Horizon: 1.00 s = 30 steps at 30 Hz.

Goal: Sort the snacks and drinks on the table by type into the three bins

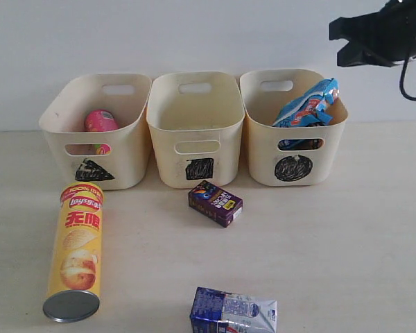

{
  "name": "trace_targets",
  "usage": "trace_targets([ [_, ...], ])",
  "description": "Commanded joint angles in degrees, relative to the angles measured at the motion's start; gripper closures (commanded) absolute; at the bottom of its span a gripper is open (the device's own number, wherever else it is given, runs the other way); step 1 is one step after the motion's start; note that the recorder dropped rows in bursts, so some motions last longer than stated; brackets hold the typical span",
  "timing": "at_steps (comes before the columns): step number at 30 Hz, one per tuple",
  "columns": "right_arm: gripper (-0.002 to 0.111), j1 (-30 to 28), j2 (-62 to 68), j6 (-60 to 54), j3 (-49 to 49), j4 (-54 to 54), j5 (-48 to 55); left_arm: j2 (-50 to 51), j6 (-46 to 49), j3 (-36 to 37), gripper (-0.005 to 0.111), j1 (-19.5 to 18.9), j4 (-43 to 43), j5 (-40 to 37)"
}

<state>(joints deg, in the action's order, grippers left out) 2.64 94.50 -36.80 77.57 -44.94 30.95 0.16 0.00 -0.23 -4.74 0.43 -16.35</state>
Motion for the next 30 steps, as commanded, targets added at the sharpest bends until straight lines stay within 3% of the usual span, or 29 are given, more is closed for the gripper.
trace_targets([
  [1, 0.108, -0.39, -5.93, 0.3, -8.17, 0.69, -5.21, -0.16, 0.49, 0.23, 0.102, -0.08, 0.22, 0.27],
  [15, 0.108, -0.39, -30.94, -0.08, -28.19, -0.2, -20.59, -0.16, 0.49, 0.23, 0.102, -0.08, 0.22, 0.27],
  [30, 0.108, 1.97, -52.17, -0.08, -49.71, -0.34, -29.5, -0.16, 0.49, 0.23, 0.102, -0.08, 0.22, 0.46],
])
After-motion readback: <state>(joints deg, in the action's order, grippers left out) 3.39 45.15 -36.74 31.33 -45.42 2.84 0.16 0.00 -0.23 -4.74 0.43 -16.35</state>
